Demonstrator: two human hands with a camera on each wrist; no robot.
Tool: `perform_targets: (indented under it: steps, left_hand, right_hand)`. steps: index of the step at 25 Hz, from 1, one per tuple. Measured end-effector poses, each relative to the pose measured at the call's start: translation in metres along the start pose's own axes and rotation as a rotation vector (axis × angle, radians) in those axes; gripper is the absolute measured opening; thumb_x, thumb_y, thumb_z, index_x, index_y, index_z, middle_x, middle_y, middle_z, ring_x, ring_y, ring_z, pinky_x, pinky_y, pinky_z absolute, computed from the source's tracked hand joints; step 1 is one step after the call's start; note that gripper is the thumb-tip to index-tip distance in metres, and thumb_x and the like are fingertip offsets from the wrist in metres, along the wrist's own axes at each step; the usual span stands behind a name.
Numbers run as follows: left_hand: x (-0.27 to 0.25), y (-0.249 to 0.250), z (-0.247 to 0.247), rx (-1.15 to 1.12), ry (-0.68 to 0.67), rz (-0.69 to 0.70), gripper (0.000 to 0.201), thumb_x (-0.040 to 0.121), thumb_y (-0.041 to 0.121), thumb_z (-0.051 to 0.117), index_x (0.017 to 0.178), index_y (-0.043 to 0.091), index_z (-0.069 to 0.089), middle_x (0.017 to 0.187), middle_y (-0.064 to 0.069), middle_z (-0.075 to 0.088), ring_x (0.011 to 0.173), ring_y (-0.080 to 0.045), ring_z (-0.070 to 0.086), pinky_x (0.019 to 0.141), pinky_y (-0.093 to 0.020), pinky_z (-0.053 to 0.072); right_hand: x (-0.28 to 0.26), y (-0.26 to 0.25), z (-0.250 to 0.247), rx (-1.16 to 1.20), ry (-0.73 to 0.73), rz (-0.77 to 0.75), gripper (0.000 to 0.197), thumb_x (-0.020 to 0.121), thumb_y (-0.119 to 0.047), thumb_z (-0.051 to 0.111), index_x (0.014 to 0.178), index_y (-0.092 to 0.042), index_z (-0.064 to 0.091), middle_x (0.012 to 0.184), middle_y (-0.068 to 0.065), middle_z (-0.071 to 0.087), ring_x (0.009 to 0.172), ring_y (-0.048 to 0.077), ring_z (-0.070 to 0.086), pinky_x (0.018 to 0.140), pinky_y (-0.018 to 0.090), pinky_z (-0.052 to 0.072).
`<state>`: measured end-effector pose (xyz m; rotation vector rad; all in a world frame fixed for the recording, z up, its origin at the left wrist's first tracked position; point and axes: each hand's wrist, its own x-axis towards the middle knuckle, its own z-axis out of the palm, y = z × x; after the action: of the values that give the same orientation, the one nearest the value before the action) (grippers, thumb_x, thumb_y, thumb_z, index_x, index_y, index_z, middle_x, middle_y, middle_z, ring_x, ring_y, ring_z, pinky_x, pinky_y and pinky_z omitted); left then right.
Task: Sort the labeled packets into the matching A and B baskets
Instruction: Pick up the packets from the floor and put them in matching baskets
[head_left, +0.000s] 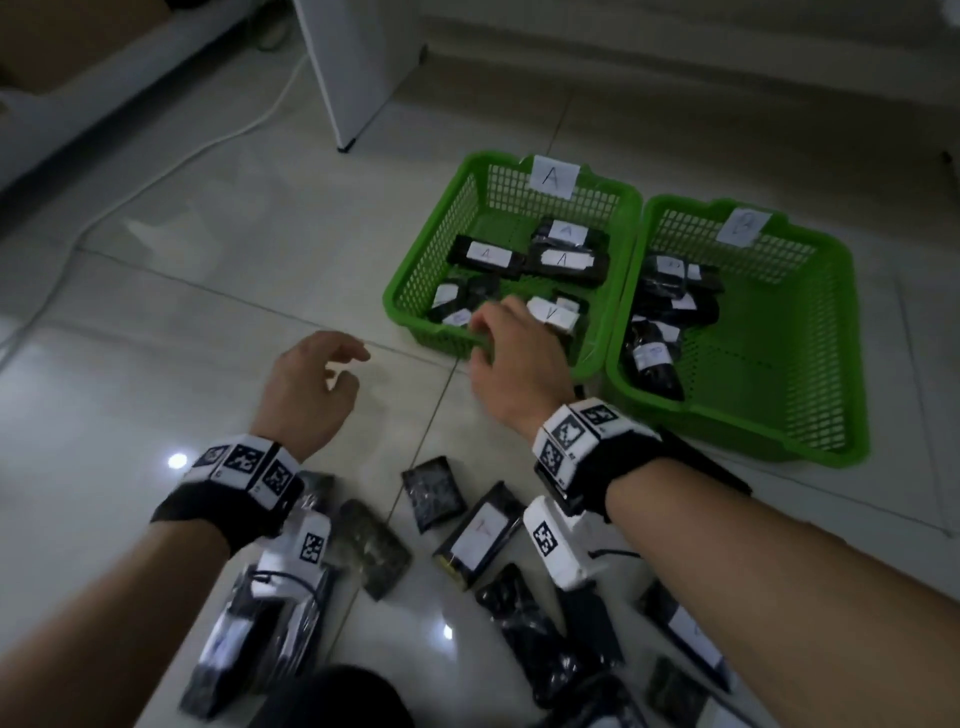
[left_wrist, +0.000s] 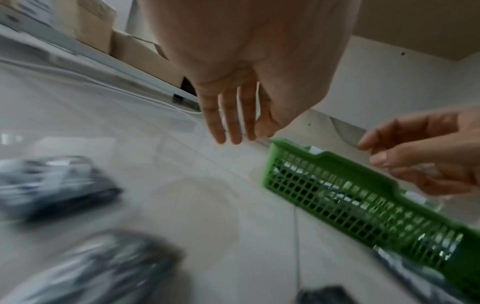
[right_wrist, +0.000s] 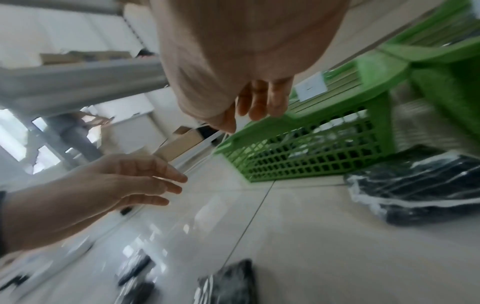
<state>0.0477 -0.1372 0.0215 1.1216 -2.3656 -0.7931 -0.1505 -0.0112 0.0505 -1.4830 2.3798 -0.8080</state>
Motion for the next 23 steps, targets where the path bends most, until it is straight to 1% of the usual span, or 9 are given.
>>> perform_targets:
  steps: [2,4,6,8,11,15,17,19,23]
  left_hand:
    - [-0.038,-0.031,-0.017,0.139,-0.152,-0.124,0.03,0.084,-0.001,0.062,0.108,0.015,0.07,0.12,-0.009,0.064,0.105,-0.03,0.063,0.093,-0.041,0.052]
    - [-0.068,-0.05,-0.026,0.225,-0.29,-0.213,0.032,0.084,0.002,0.066,0.114,0.011,0.07,0.124,-0.014,0.064,0.109,-0.034,0.062,0.097,-0.038,0.047]
    - [-0.085,-0.058,-0.032,0.236,-0.32,-0.231,0.034,0.084,0.006,0.067,0.118,0.01,0.07,0.122,-0.012,0.066,0.113,-0.033,0.061,0.1,-0.037,0.045]
    - [-0.091,-0.061,-0.035,0.208,-0.339,-0.213,0.04,0.08,0.015,0.071,0.12,0.013,0.069,0.124,-0.009,0.067,0.116,-0.03,0.061,0.103,-0.04,0.046]
    - [-0.097,-0.067,-0.033,0.218,-0.385,-0.167,0.056,0.071,0.037,0.076,0.122,0.016,0.068,0.131,-0.007,0.062,0.124,-0.028,0.054,0.108,-0.046,0.041]
    - [-0.096,-0.07,-0.021,0.328,-0.32,-0.191,0.057,0.062,0.042,0.088,0.112,0.026,0.066,0.116,0.002,0.065,0.117,-0.025,0.051,0.108,-0.046,0.032]
    - [-0.092,-0.064,-0.018,0.284,-0.301,-0.247,0.064,0.058,0.039,0.092,0.113,0.026,0.06,0.105,0.009,0.062,0.1,-0.016,0.055,0.099,-0.042,0.037]
    - [-0.087,-0.054,-0.019,0.21,-0.317,-0.269,0.068,0.057,0.03,0.094,0.115,0.022,0.06,0.101,0.007,0.06,0.089,-0.016,0.059,0.083,-0.033,0.043]
    - [-0.081,-0.038,-0.017,0.107,-0.243,-0.221,0.037,0.073,0.018,0.083,0.096,0.023,0.054,0.105,0.002,0.066,0.093,-0.023,0.062,0.077,-0.03,0.045]
  right_hand:
    - [-0.017,-0.021,0.021,-0.025,-0.246,-0.126,0.022,0.088,-0.013,0.059,0.109,-0.018,0.062,0.112,0.003,0.062,0.096,0.028,0.063,0.08,0.039,0.052]
    - [-0.034,-0.03,0.038,-0.094,-0.475,-0.201,0.029,0.084,-0.014,0.062,0.113,-0.018,0.062,0.112,0.004,0.06,0.101,0.028,0.061,0.082,0.038,0.051]
    - [-0.049,-0.029,0.052,-0.221,-0.663,-0.244,0.038,0.083,-0.018,0.067,0.12,-0.018,0.059,0.119,0.006,0.054,0.108,0.027,0.055,0.086,0.039,0.051]
    - [-0.06,-0.025,0.06,-0.337,-0.743,-0.272,0.049,0.081,-0.021,0.072,0.126,-0.02,0.053,0.124,0.005,0.048,0.115,0.027,0.048,0.09,0.042,0.051]
    - [-0.063,-0.018,0.063,-0.379,-0.744,-0.342,0.062,0.079,-0.028,0.08,0.131,-0.022,0.046,0.126,0.001,0.047,0.117,0.024,0.044,0.089,0.044,0.052]
    - [-0.058,-0.009,0.063,-0.376,-0.718,-0.354,0.066,0.076,-0.034,0.085,0.127,-0.019,0.048,0.122,0.001,0.051,0.112,0.022,0.05,0.085,0.04,0.05]
    - [-0.057,-0.004,0.063,-0.27,-0.671,-0.283,0.049,0.077,-0.028,0.084,0.113,-0.016,0.052,0.114,0.003,0.056,0.104,0.025,0.057,0.076,0.034,0.045]
    - [-0.056,-0.002,0.059,-0.126,-0.595,-0.221,0.033,0.082,-0.026,0.079,0.101,-0.015,0.055,0.105,0.003,0.061,0.094,0.028,0.061,0.074,0.035,0.047]
    - [-0.047,0.001,0.036,-0.022,-0.396,-0.119,0.028,0.089,-0.021,0.072,0.099,-0.019,0.046,0.089,0.001,0.067,0.078,0.025,0.062,0.065,0.032,0.047]
